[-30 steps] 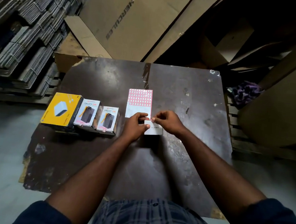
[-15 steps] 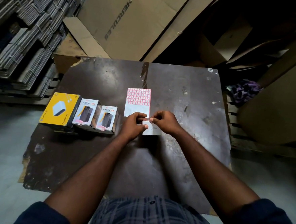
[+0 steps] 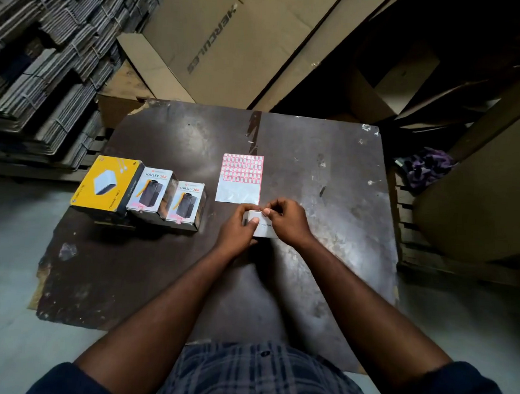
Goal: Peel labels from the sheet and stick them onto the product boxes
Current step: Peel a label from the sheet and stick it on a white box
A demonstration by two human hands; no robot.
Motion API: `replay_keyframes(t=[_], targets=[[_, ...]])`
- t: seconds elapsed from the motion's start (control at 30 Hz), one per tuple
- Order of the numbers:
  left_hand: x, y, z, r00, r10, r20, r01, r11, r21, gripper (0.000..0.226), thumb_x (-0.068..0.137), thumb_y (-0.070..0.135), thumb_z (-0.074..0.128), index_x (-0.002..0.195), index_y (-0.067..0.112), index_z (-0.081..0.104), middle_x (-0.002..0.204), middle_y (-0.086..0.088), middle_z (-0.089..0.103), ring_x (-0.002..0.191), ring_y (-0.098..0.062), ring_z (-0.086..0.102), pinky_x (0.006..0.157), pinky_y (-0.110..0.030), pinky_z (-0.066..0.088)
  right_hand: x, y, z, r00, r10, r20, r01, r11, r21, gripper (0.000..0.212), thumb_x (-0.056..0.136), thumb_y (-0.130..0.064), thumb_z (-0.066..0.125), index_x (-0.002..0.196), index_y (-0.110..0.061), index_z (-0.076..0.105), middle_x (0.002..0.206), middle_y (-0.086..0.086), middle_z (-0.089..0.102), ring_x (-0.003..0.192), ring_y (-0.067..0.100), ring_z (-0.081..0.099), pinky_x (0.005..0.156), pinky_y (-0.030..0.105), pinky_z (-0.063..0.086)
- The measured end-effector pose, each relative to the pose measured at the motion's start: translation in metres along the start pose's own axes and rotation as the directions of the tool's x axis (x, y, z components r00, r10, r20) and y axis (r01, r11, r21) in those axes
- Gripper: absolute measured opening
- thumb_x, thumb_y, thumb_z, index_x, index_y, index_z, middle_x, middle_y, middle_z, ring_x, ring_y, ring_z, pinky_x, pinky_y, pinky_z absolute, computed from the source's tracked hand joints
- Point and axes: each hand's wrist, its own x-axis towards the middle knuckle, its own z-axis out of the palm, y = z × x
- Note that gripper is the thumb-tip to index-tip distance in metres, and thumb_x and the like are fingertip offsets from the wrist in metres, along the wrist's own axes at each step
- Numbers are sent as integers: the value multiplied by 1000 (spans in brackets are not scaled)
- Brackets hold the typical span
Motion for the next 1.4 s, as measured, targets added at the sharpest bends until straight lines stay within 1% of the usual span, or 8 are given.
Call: replay_keyframes(t=[0.17, 0.33, 0.5, 0.73, 0.83, 1.07, 1.2, 1.4], targets=[[6, 26, -2, 999, 28, -30, -31, 993, -110, 19, 78, 34, 60, 93, 46, 60, 105, -2, 71, 94, -26, 71, 72, -54, 61, 2, -24, -13, 996, -28, -87, 40, 990, 138, 3, 90, -14, 68, 90, -17, 69, 95, 2, 74, 87, 14, 67, 74, 24, 50], [13, 66, -12, 994, 99, -47, -104, 986, -128, 19, 75, 35, 61, 91, 45, 60, 111, -5, 70, 100, -26, 70, 75, -52, 61, 14, -47, -28, 989, -68, -132, 100, 962, 255, 11, 91, -11, 65, 86, -21, 67, 99, 4, 75, 94, 19, 70, 88, 41, 56], [11, 96, -23, 979, 160, -128, -173, 980, -98, 21, 91, 12, 61, 96, 32, 61, 108, -5, 70, 95, -23, 71, 67, -46, 63, 15, -71, -40, 986, -94, -139, 146, 887, 439, 9, 96, -13, 60, 95, -8, 68, 103, 14, 73, 92, 21, 68, 87, 44, 55], [11, 104, -32, 939, 234, -250, -251, 967, -39, 21, 87, 23, 63, 101, 37, 59, 102, 9, 70, 95, -15, 70, 79, -46, 60, 12, -92, -42, 981, -122, -151, 186, 813, 551, 9, 96, -9, 61, 97, -9, 70, 130, 2, 62, 107, 7, 63, 85, 15, 49], [10, 105, -34, 924, 258, -282, -264, 964, 16, 21, 89, 20, 64, 103, 35, 58, 98, 12, 68, 94, -12, 68, 84, -43, 58, 11, -93, -39, 983, -97, -155, 170, 792, 587, 14, 95, -5, 60, 102, -5, 72, 134, 3, 61, 112, 9, 62, 86, 15, 49], [3, 109, -32, 900, 280, -334, -273, 960, 71, 22, 91, 14, 64, 112, 22, 60, 99, 11, 66, 94, -11, 63, 80, -27, 50, 4, -103, -40, 992, -79, -102, 128, 720, 682, 21, 93, -3, 61, 84, -17, 74, 134, 8, 62, 120, 21, 61, 103, 36, 48], [0, 111, -32, 899, 284, -334, -272, 959, 84, 22, 91, 15, 64, 111, 23, 60, 103, 8, 68, 97, -13, 64, 78, -25, 47, 2, -104, -40, 990, -78, -114, 134, 751, 646, 15, 91, -3, 64, 84, -11, 74, 140, 5, 57, 114, 8, 60, 91, 19, 48], [-4, 113, -33, 911, 265, -315, -262, 964, 54, 21, 89, 18, 65, 106, 30, 61, 103, 6, 70, 95, -14, 67, 83, -43, 58, 3, -96, -37, 978, -122, -167, 195, 816, 545, 9, 92, -6, 65, 95, -1, 72, 144, 2, 54, 106, -8, 57, 86, 8, 46]])
